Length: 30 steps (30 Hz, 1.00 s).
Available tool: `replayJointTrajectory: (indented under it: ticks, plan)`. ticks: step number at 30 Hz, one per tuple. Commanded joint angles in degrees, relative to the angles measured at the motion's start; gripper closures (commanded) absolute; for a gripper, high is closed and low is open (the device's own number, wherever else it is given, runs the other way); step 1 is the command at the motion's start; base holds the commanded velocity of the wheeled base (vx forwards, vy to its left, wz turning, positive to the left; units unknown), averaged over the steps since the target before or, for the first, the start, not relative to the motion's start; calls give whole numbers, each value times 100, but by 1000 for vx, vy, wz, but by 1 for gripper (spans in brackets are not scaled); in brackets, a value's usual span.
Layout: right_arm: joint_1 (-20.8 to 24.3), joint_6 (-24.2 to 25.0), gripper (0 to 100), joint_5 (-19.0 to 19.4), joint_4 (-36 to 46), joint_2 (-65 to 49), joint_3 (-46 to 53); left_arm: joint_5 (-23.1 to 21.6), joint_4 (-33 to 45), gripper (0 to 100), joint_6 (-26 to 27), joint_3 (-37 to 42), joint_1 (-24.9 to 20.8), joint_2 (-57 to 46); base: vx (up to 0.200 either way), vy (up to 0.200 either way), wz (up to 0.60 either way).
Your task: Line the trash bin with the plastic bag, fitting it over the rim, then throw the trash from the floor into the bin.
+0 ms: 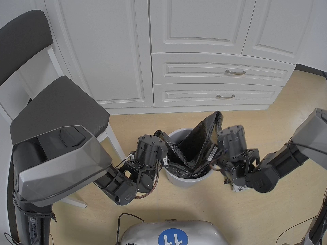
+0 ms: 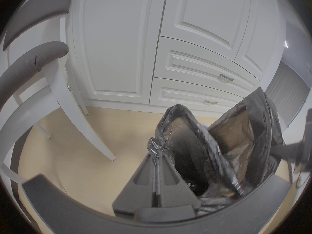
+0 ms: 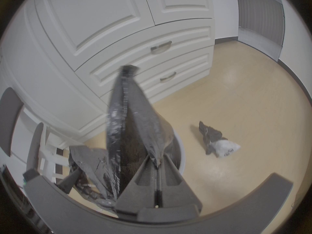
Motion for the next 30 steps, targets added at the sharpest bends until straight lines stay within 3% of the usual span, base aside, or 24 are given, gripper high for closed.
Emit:
replayJointTrajectory:
  ticks: [1,4,7,8,12,21,26,30]
  plan:
    - [491,266,100,-29,-2,233,437,-6,-29,100,-10,-36,-123,173,0,0,0]
    - [579,389,100,23,-82,365,753,-15,-29,100,25,-264,-79,410,0,0,0]
    - [395,495,100,41,-354,540,868,-50,-29,100,25,-317,-9,463,0,0,0]
    - [131,477,100,67,-635,716,920,-68,-38,100,17,-326,123,472,0,0,0]
    - [8,433,100,67,-987,953,1149,-68,-205,100,-27,-238,281,436,0,0,0]
    - [-1,-279,100,-3,-512,453,1254,-68,-873,100,17,491,167,173,0,0,0]
    - [70,-349,100,6,-354,479,1228,-68,-1084,100,17,676,17,155,0,0,0]
    - [412,-358,100,6,-345,461,1272,-68,-1268,100,-10,667,-176,287,0,0,0]
